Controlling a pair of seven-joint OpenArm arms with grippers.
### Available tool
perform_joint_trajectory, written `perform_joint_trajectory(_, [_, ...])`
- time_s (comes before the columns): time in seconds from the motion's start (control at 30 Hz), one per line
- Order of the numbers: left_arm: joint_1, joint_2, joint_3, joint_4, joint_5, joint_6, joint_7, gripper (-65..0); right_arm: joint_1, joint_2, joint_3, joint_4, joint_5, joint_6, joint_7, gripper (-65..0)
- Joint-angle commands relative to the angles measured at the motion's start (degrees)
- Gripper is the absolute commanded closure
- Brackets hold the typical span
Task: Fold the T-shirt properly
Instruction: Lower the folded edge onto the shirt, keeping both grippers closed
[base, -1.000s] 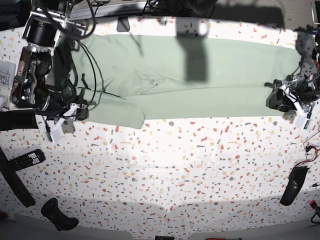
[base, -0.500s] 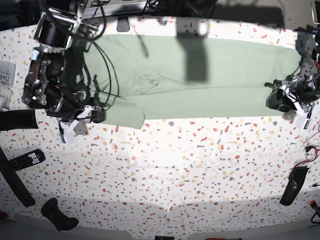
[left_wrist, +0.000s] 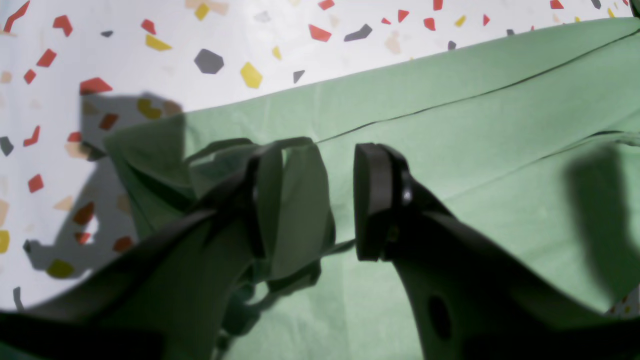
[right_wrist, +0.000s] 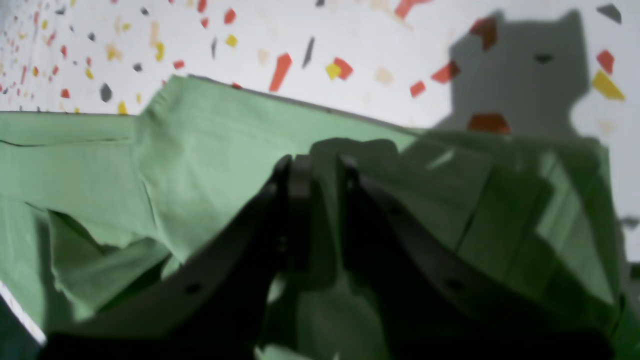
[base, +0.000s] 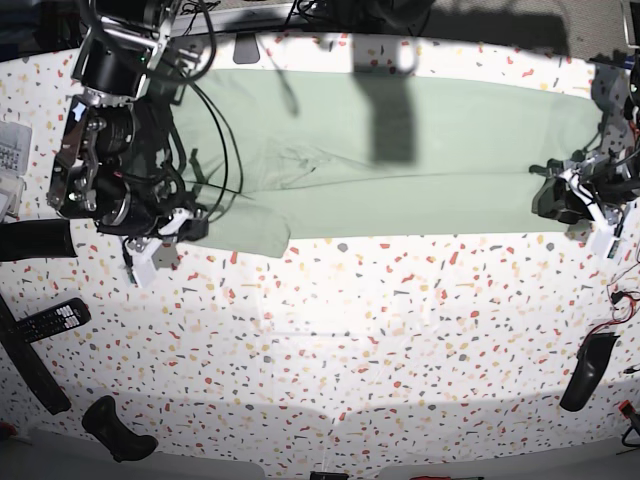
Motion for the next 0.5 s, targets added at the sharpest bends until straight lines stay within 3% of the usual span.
perform_joint_trajectory(0.0, [-0.92, -1.14, -0.68, 0.98, -0.92, -0.15, -1.16, -21.8, 1.57, 0.74, 0.22, 0.98, 1.14, 0.87, 0.35, -13.3])
perform_joint_trajectory(0.23, [-0.92, -1.16, -0.68, 0.98, -0.90, -0.15, -1.18, -21.8, 1.66, 0.79, 0.22, 0.98, 1.16, 0.87, 3.56, -31.8])
perform_joint_trajectory(0.47, [-0.92, -1.16, -0.68, 0.98, -0.87, -0.15, -1.16, -21.8, 1.66, 2.01, 0.22, 0.98, 1.18, 0.87, 8.57, -33.2])
